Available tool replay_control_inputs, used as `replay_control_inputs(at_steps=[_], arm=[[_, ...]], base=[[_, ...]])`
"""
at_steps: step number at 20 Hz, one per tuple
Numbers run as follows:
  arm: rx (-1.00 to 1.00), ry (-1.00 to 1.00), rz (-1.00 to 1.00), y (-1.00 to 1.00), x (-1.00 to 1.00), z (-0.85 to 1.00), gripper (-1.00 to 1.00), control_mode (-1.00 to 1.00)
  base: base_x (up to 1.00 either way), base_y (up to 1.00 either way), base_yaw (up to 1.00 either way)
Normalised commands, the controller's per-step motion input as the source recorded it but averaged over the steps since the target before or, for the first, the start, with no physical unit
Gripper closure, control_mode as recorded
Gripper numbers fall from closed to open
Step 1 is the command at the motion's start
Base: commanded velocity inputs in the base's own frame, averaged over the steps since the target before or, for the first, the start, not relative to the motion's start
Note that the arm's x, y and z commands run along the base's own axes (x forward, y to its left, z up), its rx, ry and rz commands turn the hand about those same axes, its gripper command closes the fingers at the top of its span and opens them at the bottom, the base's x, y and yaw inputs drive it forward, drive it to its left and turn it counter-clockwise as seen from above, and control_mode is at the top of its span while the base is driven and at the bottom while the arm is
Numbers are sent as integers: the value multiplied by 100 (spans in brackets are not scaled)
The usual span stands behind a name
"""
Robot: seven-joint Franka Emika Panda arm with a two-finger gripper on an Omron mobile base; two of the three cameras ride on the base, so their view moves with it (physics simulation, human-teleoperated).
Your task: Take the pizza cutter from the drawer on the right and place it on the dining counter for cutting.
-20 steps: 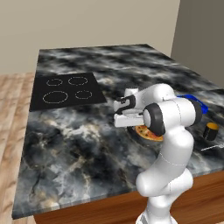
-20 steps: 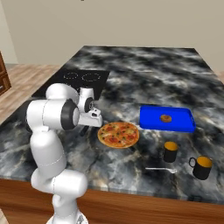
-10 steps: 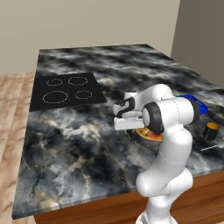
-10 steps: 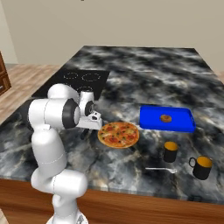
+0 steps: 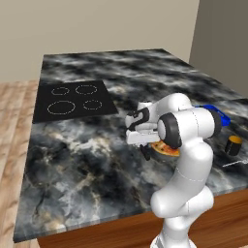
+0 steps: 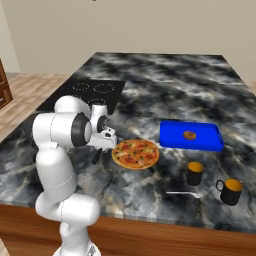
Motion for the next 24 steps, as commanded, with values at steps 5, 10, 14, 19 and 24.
replay_control_inputs(at_steps=[5,10,14,19,24], arm=[[0,-2,0,-3,-3,37,-100,-100],[0,-3,0,0,-28,63,-100,-100],[0,-4,0,-5,-68,63,-100,-100],[0,-6,0,-21,-96,56,-100,-100],[0,-3,0,-20,-100,54,-100,-100]], base=[[0,0,0],[0,0,0],[0,0,0],[0,0,0],[0,0,0]])
